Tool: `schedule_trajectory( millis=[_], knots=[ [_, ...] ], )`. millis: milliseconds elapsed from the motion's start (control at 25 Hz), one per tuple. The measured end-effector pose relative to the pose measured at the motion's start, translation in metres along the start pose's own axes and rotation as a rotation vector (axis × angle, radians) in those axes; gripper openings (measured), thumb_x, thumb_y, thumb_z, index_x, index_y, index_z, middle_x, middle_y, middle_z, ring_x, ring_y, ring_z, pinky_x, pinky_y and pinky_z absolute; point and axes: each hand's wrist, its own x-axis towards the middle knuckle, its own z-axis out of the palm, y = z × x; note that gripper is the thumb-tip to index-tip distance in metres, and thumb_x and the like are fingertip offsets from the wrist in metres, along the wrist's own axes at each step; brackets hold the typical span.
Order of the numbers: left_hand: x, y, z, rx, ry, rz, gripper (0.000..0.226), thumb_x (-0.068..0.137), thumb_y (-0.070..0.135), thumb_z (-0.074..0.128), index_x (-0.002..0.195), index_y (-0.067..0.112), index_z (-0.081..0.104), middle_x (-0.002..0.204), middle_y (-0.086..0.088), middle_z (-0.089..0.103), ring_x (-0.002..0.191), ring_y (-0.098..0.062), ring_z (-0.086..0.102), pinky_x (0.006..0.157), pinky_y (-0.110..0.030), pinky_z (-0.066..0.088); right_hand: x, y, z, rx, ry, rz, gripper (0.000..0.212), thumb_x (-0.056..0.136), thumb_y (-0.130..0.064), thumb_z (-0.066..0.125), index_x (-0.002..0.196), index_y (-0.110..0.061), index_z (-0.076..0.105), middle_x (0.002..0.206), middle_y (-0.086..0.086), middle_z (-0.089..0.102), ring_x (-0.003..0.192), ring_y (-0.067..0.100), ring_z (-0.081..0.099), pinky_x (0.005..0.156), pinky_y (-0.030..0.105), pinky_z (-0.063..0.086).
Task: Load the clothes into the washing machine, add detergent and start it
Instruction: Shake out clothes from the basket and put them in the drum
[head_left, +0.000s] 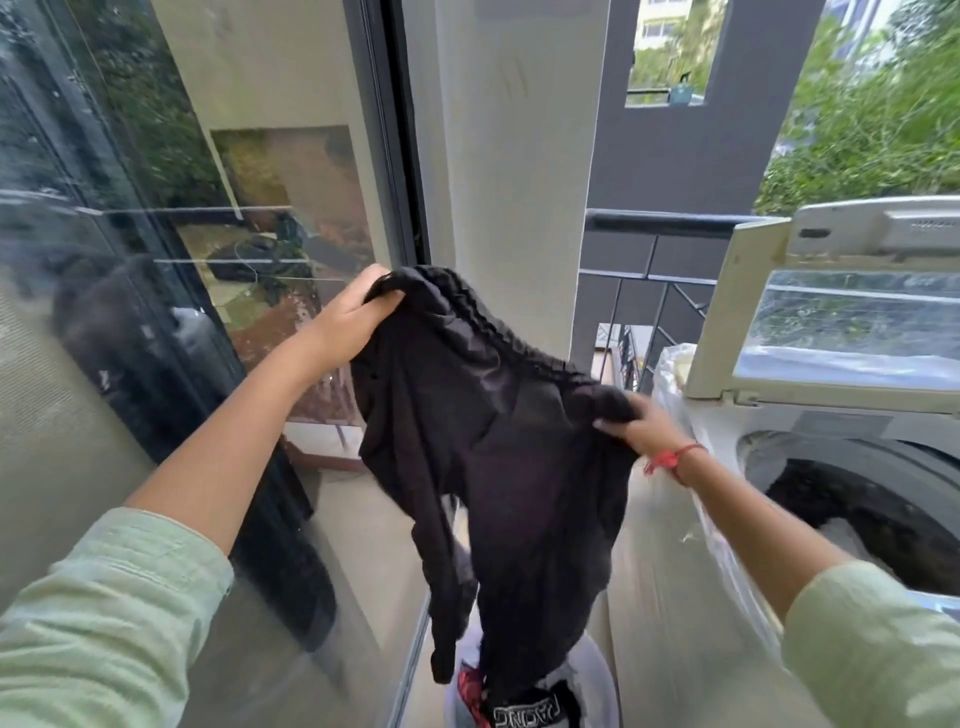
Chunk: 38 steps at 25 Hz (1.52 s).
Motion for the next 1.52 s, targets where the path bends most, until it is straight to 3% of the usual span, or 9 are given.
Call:
schedule_trajectory(
  millis=[160, 320, 440, 560, 720, 960, 1080, 1360, 1520],
  knots=[
    [0.019, -0.028, 0.0, -0.022, 0.143, -0.084, 0.017, 0.096, 0.035, 0.045, 0.099, 0.021, 0.052, 0.106, -0.009, 0.056, 0.098, -0.016, 0.05, 0.101, -0.046, 0.037, 0.002, -0.061, -0.064, -0.138, 0.704, -0.509, 0.023, 0.065, -0.001, 0.047, 0.086, -0.003, 0.055, 0.097, 0.01, 0.045, 0.094, 0.02, 0.046, 0.083, 0.014, 0.037],
    [0.045, -0.008, 0.022, 0.115, 0.26, -0.096, 0.021, 0.099, 0.034, 0.04, 0.1, 0.013, 0.046, 0.102, -0.009, 0.053, 0.095, -0.017, 0.045, 0.08, -0.036, 0.034, -0.005, -0.11, -0.107, -0.008, 0.568, -0.391, 0.027, 0.067, 0.002, 0.04, 0.086, -0.015, 0.047, 0.079, -0.002, 0.051, 0.079, 0.011, 0.049, 0.073, 0.02, 0.038],
    [0.066, 0.022, 0.066, -0.07, 0.283, -0.043, 0.023, 0.1, 0.032, 0.039, 0.107, 0.013, 0.05, 0.103, -0.005, 0.056, 0.096, -0.018, 0.051, 0.08, -0.031, 0.039, -0.007, -0.123, -0.12, 0.354, 0.846, -0.319, 0.039, 0.075, 0.016, 0.032, 0.099, -0.012, 0.044, 0.077, -0.01, 0.049, 0.064, -0.012, 0.051, 0.067, 0.005, 0.038],
    [0.09, 0.065, 0.126, -0.487, 0.303, -0.077, 0.027, 0.1, 0.033, 0.041, 0.116, 0.016, 0.055, 0.107, -0.001, 0.063, 0.097, -0.014, 0.06, 0.081, -0.028, 0.049, -0.004, -0.124, -0.134, 0.783, 0.643, -0.189, 0.035, 0.088, 0.012, 0.033, 0.089, -0.014, 0.056, 0.061, -0.008, 0.064, 0.055, -0.001, 0.059, 0.066, 0.021, 0.048],
    [0.117, 0.14, 0.212, -0.736, 0.3, -0.108, 0.022, 0.1, 0.027, 0.041, 0.112, 0.012, 0.052, 0.097, -0.003, 0.06, 0.092, -0.019, 0.059, 0.077, -0.03, 0.051, -0.006, -0.112, -0.21, 1.206, 0.757, -0.214, 0.024, 0.094, -0.002, 0.037, 0.095, -0.011, 0.059, 0.059, -0.003, 0.068, 0.052, 0.011, 0.064, 0.053, 0.023, 0.054],
    [0.177, 0.259, 0.377, -0.816, 0.186, -0.01, 0.014, 0.098, 0.032, 0.041, 0.088, 0.024, 0.046, 0.105, -0.007, 0.06, 0.101, -0.025, 0.058, 0.095, -0.043, 0.046, -0.037, -0.072, -0.352, 1.242, 0.927, -0.673, 0.023, 0.098, -0.011, 0.036, 0.109, -0.022, 0.053, 0.087, 0.0, 0.062, 0.07, 0.011, 0.062, 0.064, 0.026, 0.053],
    [0.194, 0.291, 0.474, -0.638, 0.021, 0.101, 0.011, 0.1, 0.024, 0.039, 0.097, 0.016, 0.045, 0.091, -0.002, 0.055, 0.088, -0.016, 0.055, 0.08, -0.024, 0.046, -0.044, -0.014, -0.429, 0.732, 1.091, -0.535, 0.035, 0.086, -0.007, 0.034, 0.106, -0.028, 0.055, 0.098, -0.002, 0.06, 0.088, 0.012, 0.058, 0.079, 0.025, 0.05],
    [0.199, 0.179, 0.616, 0.298, -0.922, -0.004, 0.031, 0.094, 0.023, 0.055, 0.12, 0.008, 0.048, 0.116, -0.006, 0.052, 0.105, -0.017, 0.05, 0.084, -0.03, 0.039, -0.032, 0.177, -0.477, -0.189, 0.534, 0.239, 0.035, 0.075, -0.003, 0.044, 0.104, -0.009, 0.062, 0.104, 0.012, 0.063, 0.099, 0.025, 0.057, 0.08, 0.03, 0.044],
    [0.162, 0.113, 0.59, 0.201, -0.998, -0.19, 0.056, 0.089, 0.044, 0.058, 0.138, 0.028, 0.036, 0.135, 0.005, 0.049, 0.121, -0.011, 0.049, 0.102, -0.033, 0.04, -0.022, 0.245, -0.441, -0.857, -0.383, 0.553, 0.05, 0.081, -0.025, 0.068, 0.125, -0.007, 0.053, 0.124, 0.012, 0.06, 0.112, 0.026, 0.056, 0.087, 0.026, 0.043]
  ],
)
